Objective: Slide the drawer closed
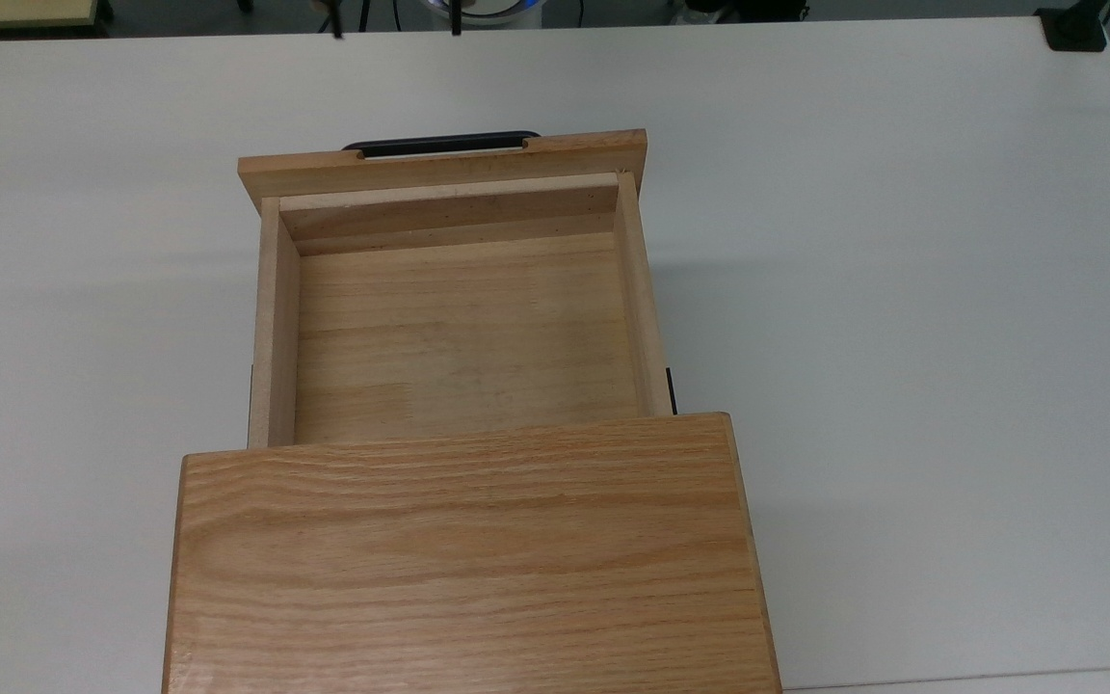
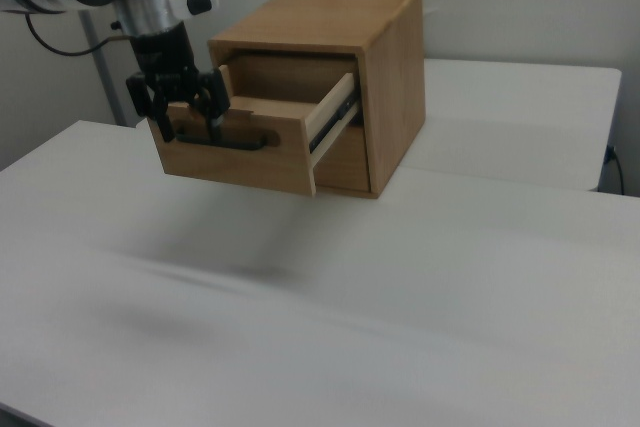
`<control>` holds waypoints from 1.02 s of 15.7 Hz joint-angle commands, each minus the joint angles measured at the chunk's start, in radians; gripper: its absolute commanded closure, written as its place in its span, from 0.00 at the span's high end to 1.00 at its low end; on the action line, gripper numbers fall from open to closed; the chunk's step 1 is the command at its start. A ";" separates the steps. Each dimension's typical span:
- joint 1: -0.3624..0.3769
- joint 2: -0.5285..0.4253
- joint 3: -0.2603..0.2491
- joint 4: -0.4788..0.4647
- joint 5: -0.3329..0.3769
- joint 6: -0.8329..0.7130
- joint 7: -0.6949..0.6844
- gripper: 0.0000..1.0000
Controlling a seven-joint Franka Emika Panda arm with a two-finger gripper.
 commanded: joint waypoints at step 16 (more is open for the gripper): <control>0.034 0.287 0.012 0.162 0.029 0.459 0.570 0.00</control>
